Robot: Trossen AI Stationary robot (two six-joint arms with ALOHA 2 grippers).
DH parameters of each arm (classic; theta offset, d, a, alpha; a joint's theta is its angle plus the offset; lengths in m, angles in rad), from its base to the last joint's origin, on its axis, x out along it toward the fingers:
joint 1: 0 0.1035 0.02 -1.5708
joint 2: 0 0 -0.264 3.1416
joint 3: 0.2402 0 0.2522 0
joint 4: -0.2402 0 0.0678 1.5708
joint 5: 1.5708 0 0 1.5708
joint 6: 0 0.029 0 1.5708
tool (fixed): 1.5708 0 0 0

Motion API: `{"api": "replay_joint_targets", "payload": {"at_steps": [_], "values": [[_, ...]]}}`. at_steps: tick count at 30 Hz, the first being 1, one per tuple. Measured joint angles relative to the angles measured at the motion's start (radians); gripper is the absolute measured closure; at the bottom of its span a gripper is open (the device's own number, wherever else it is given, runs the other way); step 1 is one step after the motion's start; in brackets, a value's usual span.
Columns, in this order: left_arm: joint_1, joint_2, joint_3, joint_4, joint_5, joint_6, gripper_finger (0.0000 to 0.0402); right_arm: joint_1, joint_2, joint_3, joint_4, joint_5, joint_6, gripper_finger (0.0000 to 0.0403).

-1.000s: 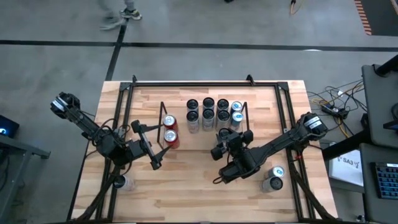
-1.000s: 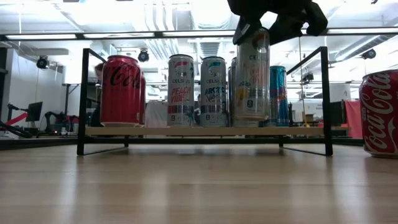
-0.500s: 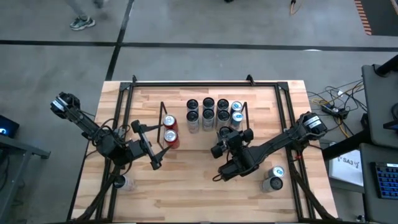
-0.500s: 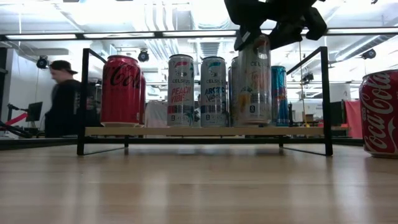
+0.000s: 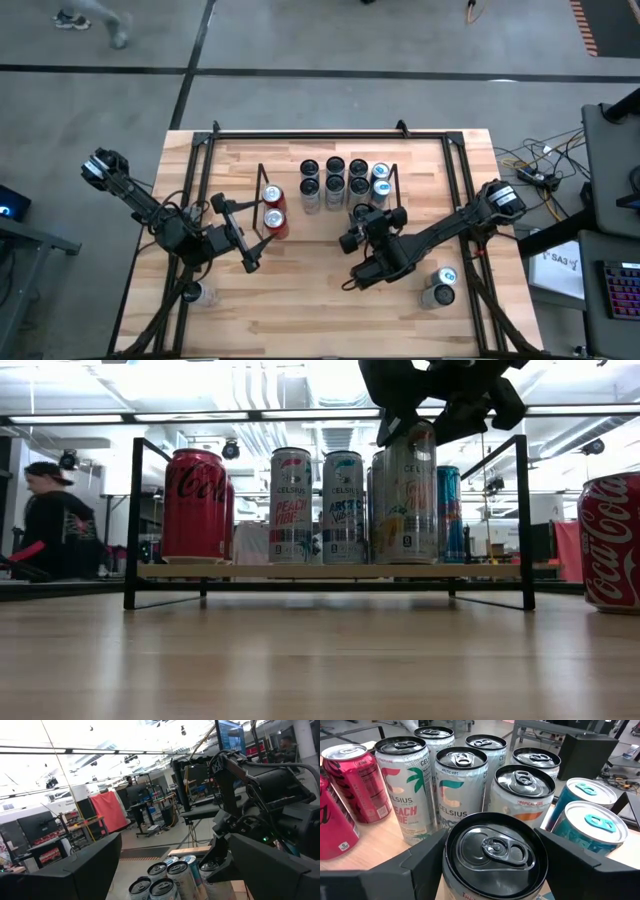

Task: Place canned beverage on shelf
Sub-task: Put the white and yellow soda can on the shelf aligned with the other white and yellow soda can

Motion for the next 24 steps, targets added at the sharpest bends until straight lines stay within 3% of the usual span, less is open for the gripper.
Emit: {"api": "replay_joint_targets", "payload": {"at_steps": [24], "values": [[0.0, 0.0, 0.0, 0.0, 0.0, 0.0, 0.0047, -0.013, 0.0, 0.0, 0.003, -0.006, 0.0, 0.0082]]}}
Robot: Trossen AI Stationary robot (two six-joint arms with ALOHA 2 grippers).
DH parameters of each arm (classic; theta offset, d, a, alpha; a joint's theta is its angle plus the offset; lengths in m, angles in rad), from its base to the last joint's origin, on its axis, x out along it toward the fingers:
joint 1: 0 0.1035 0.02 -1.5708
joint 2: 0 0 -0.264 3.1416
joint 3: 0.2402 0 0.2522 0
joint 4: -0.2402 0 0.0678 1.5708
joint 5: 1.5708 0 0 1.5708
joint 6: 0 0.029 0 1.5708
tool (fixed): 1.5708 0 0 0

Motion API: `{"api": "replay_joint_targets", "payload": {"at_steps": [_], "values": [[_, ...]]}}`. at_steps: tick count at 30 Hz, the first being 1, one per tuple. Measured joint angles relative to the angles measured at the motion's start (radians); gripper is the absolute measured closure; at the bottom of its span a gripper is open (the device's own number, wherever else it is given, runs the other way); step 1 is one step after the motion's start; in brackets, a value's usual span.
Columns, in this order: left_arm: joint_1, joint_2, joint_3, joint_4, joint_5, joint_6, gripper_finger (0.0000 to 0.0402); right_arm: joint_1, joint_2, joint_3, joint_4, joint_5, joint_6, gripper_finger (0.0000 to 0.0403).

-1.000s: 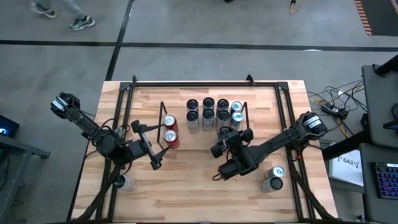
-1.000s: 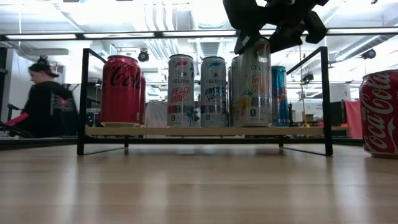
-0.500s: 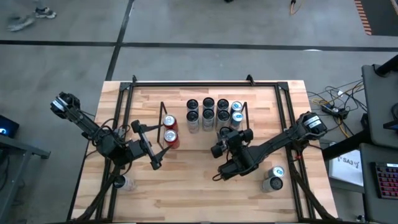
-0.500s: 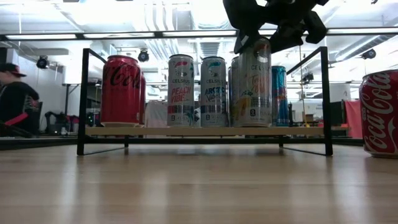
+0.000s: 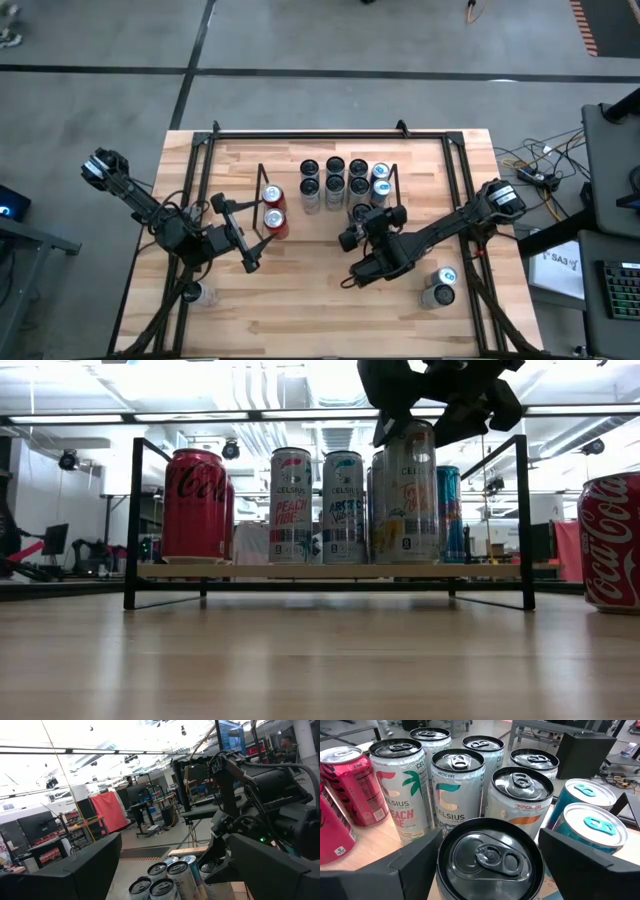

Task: Place canned beverage on shelf
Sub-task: Put the white and yellow soda can on the shelf aligned with the other white and yellow soda can

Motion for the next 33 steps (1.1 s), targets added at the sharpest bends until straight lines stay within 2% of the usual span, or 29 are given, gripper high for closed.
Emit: {"api": "replay_joint_targets", "payload": {"at_steps": [19, 28, 33], "values": [[0.0, 0.0, 0.0, 0.0, 0.0, 0.0, 0.0047, 0.0, -0.039, -0.001, -0.011, -0.005, -0.001, 0.0071], [0.0, 0.0, 0.0, 0.0, 0.0, 0.004, 0.0047, 0.011, -0.119, -0.001, 0.002, -0.004, -0.05, 0.0071], [0.0, 0.0, 0.0, 0.0, 0.0, 0.007, 0.0047, 0.025, -0.152, 0.036, 0.014, -0.004, -0.131, 0.0071]]}}
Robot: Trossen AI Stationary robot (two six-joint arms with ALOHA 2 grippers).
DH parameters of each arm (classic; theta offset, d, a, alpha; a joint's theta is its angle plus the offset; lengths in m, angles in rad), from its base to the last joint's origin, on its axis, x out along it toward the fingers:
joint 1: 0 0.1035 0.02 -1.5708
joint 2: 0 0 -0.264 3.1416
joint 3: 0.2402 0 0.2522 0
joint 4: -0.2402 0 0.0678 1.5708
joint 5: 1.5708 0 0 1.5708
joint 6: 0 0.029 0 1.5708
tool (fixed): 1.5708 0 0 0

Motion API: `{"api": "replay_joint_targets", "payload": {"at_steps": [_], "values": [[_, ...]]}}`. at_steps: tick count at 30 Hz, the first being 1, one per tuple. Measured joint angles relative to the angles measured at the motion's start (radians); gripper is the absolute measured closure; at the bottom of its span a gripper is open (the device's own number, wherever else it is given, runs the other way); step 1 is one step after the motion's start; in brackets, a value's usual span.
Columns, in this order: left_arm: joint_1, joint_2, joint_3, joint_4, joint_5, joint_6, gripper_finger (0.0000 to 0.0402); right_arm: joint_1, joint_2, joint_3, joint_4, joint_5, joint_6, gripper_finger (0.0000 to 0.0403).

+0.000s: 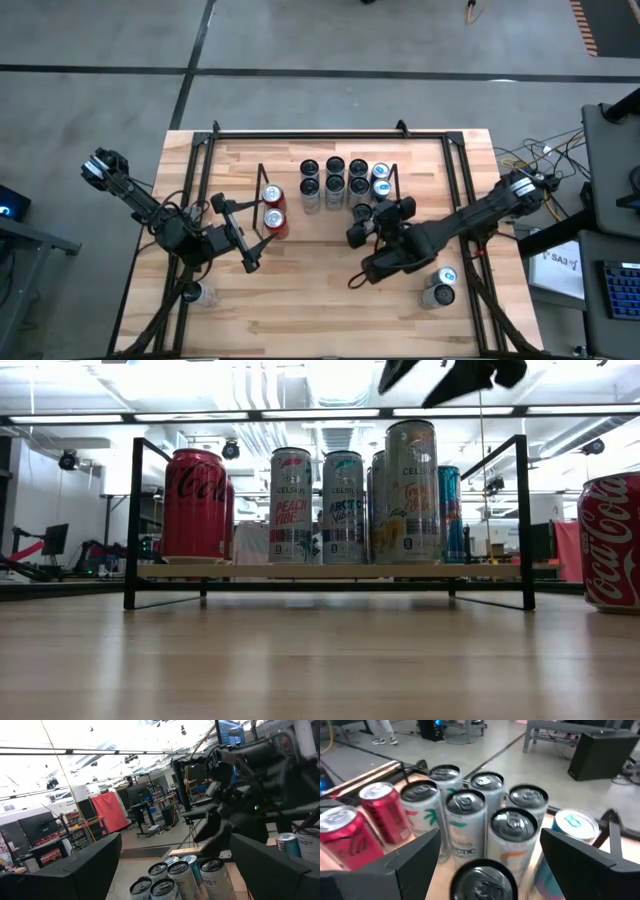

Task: Place canned beverage on shelf
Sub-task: Put the white and yellow soda can on the shelf aligned with the other white and yellow soda can

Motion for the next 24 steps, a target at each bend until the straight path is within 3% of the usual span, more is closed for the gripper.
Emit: {"api": "replay_joint_targets", "payload": {"at_steps": [6, 14, 18, 24], "values": [[0.0, 0.0, 0.0, 0.001, 0.0, 0.0, 0.0047, 0.001, -0.001, 0.112, 0.003, -0.029, -0.16, 0.0071], [0.002, 0.0, 0.0, 0.001, 0.0, 0.0, 0.0047, -0.006, -0.001, 0.269, -0.005, -0.247, -0.315, 0.0096], [0.002, 0.0, 0.0, 0.001, 0.0, 0.0, 0.0047, -0.027, -0.002, 0.321, -0.086, -0.375, -0.26, 0.0161], [0.002, 0.0, 0.0, 0.001, 0.0, 0.0, 0.0047, -0.077, 0.001, 0.324, -0.34, -0.504, -0.076, 0.033]]}}
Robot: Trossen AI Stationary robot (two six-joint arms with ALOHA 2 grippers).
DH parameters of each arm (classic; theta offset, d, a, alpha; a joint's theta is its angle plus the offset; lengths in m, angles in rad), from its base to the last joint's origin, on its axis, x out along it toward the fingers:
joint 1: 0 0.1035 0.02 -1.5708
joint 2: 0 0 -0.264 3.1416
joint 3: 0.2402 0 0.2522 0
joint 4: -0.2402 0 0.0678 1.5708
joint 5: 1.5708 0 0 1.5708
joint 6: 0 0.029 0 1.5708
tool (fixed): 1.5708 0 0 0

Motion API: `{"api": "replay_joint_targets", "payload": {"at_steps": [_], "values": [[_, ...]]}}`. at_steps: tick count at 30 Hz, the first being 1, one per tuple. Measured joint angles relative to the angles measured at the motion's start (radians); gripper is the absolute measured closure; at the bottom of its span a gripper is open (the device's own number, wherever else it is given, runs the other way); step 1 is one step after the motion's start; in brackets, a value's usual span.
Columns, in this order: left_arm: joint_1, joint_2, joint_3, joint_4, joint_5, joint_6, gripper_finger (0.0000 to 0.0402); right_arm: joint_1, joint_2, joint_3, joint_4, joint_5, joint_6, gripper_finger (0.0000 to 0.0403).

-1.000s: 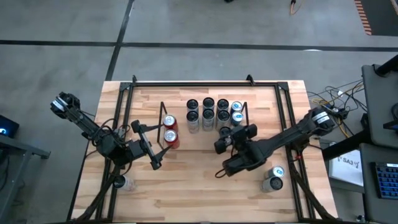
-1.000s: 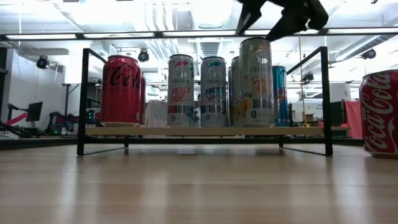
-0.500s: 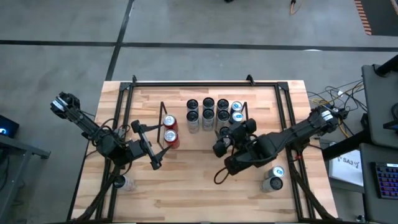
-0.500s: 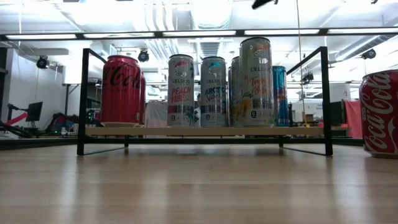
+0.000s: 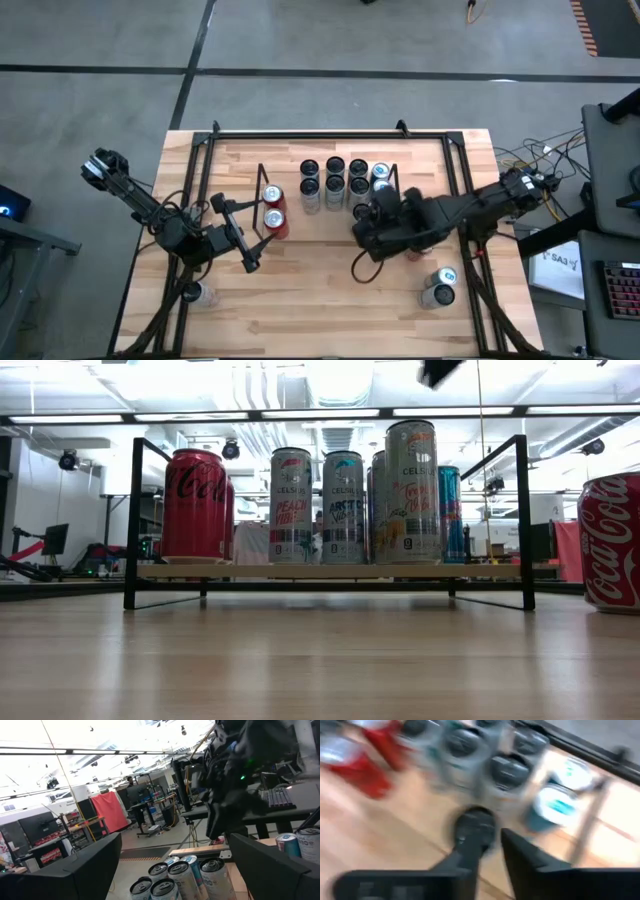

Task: Place canned beverage on shelf
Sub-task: Put the white and yellow soda can on the shelf aligned with the other white and yellow soda can

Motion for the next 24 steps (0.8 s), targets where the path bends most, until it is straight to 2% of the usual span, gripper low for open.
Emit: {"api": "replay_joint_targets", "payload": {"at_steps": [2, 3, 5, 14, 18, 21, 24], "values": [[0.0, 0.0, 0.0, 0.0, 0.0, 0.0, 0.0047, -0.014, 0.004, -0.007, -0.107, -0.02, 0.056, 0.0376], [0.0, 0.0, 0.0, 0.0, 0.0, 0.0, 0.0047, -0.021, 0.006, -0.013, -0.142, -0.024, 0.086, 0.0382], [0.0, 0.0, 0.0, 0.0, 0.0, 0.0, 0.0047, -0.032, 0.007, -0.03, -0.159, -0.054, 0.116, 0.0386], [0.0, 0.0, 0.0, -0.001, 0.0, 0.0, 0.0047, -0.037, 0.009, -0.073, -0.091, -0.185, 0.042, 0.0394], [0.0, 0.0, 0.0, -0.001, 0.0, 0.0, 0.0047, -0.036, 0.008, -0.1, 0.022, -0.25, -0.029, 0.0394], [0.0, 0.0, 0.0, -0.001, 0.0, 0.0, 0.0047, -0.036, 0.01, -0.134, 0.117, -0.263, -0.078, 0.0394], [0.0, 0.0, 0.0, -0.001, 0.0, 0.0, 0.0047, -0.037, 0.01, -0.152, 0.137, -0.267, -0.091, 0.0394]]}}
